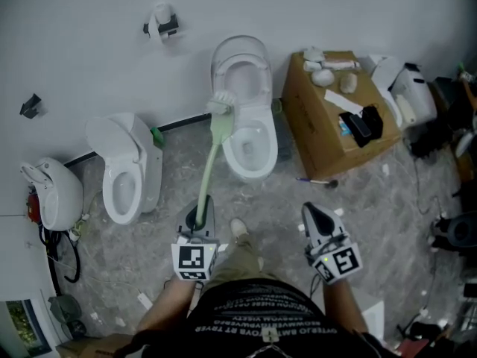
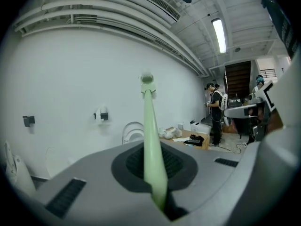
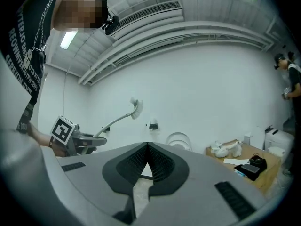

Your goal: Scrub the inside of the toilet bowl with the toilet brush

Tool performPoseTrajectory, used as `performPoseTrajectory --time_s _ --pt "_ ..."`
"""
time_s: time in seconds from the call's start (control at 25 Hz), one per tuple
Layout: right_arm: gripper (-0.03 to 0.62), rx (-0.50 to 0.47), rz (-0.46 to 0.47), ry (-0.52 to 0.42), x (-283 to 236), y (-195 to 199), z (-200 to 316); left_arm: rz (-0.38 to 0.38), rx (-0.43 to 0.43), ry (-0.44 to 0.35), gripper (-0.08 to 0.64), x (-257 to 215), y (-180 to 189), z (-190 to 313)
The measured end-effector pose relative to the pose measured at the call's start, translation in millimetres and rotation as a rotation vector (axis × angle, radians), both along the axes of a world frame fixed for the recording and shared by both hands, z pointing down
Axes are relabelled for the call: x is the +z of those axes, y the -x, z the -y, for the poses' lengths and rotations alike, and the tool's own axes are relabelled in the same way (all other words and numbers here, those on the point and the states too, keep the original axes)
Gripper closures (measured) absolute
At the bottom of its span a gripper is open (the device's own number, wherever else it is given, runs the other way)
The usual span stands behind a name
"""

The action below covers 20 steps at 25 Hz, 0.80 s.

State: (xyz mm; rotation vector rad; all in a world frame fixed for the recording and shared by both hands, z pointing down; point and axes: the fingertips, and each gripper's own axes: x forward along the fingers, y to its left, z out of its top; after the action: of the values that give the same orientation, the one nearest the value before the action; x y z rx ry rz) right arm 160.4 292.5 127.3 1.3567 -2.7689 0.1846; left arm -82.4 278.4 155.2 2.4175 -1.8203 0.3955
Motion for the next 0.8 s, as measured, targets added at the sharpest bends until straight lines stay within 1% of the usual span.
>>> performPoseTrajectory --time_s 0.16,0.28,0.4,0.52,0.8 --pt "0.588 0.007 -0.035 -0.028 -5 0 22 -0.005 0.002 -0.024 0.558 -1 -5 19" --pt "0.588 -0.022 -0.094 -0.066 -11 12 38 -0.042 -0.023 -0.065 0.558 -11 -6 37" --pt "0.588 -0.050 -0.133 -0.081 -18 24 60 -0.046 -0.038 -0.091 0.558 -17 -3 59" --pt "0.588 -0.065 -0.143 -0.094 -23 29 86 -0.039 -0.046 -0.115 0.558 -20 -1 79" --pt "0.588 -0.071 -0.136 -0.105 -31 47 147 -0.017 -0.039 -0.112 0.558 -22 11 125"
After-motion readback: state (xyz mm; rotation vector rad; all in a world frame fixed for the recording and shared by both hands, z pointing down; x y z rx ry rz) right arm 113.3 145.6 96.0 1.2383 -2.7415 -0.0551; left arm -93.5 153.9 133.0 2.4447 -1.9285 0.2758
